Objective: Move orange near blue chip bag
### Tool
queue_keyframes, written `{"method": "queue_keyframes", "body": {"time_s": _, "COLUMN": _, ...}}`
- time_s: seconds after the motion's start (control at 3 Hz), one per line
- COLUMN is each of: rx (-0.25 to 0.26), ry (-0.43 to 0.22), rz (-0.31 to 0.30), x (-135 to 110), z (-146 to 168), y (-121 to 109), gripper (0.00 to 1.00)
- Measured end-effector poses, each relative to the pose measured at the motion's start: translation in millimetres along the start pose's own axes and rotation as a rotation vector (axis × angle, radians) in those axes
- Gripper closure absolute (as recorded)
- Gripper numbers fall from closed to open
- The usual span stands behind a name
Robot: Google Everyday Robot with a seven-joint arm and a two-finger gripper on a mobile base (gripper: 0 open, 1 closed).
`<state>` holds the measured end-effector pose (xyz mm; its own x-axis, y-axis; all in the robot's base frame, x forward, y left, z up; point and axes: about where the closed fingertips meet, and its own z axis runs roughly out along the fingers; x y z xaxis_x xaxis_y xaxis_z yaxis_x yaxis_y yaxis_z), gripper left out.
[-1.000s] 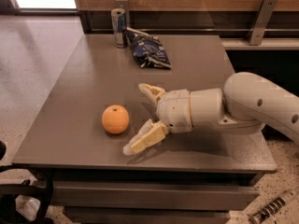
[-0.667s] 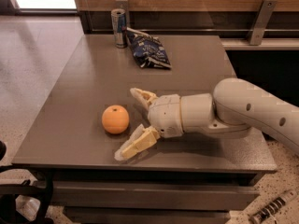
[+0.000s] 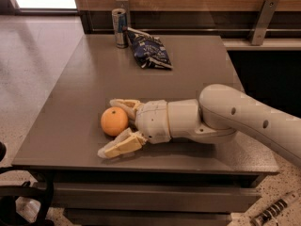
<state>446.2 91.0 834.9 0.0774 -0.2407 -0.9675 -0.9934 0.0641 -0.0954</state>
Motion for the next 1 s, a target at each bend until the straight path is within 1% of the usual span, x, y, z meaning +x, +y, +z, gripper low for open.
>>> {"method": "queue_keyframes", "body": {"time_s": 0.67, "rx": -0.005, "ry": 0.003, "rz": -0.003, "x": -2.0, "z": 1.7, "y": 1.7, "gripper": 0.69}}
{"method": "queue_keyframes", "body": {"time_s": 1.0, "rx": -0.007, "ry": 0.003, "rz": -0.005, "x": -2.9, "z": 2.8, "y": 2.6, "gripper": 0.91}}
